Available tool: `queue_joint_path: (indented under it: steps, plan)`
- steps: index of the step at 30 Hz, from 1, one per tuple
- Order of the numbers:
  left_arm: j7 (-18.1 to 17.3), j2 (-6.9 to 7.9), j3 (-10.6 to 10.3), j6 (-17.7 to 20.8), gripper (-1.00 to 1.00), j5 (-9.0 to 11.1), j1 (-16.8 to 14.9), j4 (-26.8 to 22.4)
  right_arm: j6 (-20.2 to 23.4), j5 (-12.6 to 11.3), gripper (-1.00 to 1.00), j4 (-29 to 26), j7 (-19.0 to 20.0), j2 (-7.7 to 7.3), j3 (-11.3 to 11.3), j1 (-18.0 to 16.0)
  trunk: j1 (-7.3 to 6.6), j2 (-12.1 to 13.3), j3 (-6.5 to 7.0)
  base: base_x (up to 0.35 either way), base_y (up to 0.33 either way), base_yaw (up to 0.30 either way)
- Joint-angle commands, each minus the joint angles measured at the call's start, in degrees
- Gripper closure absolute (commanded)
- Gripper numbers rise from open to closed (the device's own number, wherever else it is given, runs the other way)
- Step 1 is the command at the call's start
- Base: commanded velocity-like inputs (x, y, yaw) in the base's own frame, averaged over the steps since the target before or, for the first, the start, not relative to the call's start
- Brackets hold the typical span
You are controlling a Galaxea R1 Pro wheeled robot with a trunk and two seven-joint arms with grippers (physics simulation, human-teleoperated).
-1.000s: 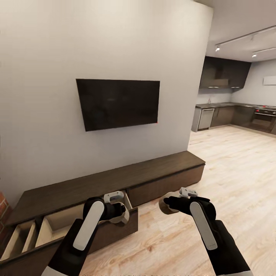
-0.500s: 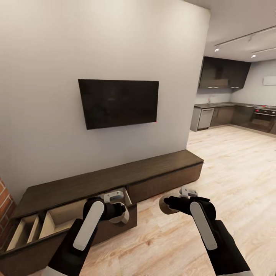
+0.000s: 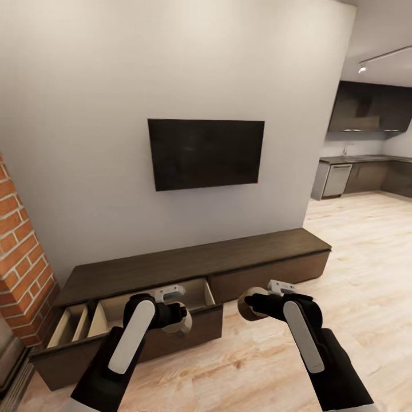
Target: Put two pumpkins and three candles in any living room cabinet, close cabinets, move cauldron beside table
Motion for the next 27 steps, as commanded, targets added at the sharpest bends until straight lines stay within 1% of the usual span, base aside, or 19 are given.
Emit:
queue_joint_path:
  steps: [1, 4, 15, 19, 27]
  plan:
    - [0.57, -0.07, 0.0, 0.05, 1.0, 0.65, -0.07, -0.05, 0.11, -0.72, 1.0, -0.11, -0.6, -0.05, -0.02, -0.03, 0.0, -0.05, -0.07, 0.0, 0.0, 0.286]
    - [0.32, -0.25, 0.04, -0.04, 1.0, 0.85, -0.07, -0.06, 0.07, -1.08, 1.0, -0.49, -0.54, -0.1, -0.02, -0.06, 0.0, -0.05, -0.07, 0.0, 0.0, 0.253]
    - [0.24, -0.33, 0.06, -0.22, 1.0, 0.91, 0.0, 0.1, -0.45, -1.16, 1.0, -0.47, -0.55, -0.06, 0.17, 0.0, 0.0, -0.05, -0.08, 0.0, 0.0, 0.018]
    - [0.31, -0.29, 0.05, -0.7, 1.0, 0.89, 0.02, 0.11, -0.47, -1.01, 1.0, -0.19, -0.59, -0.01, 0.29, 0.0, 0.0, -0.05, -0.08, 0.0, 0.0, 0.215]
    - [0.33, -0.34, 0.05, -0.93, 1.0, 0.89, 0.02, 0.11, -0.43, -0.82, 1.0, -0.08, -0.6, 0.03, 0.43, -0.02, 0.0, -0.05, -0.08, 0.0, 0.0, 0.28]
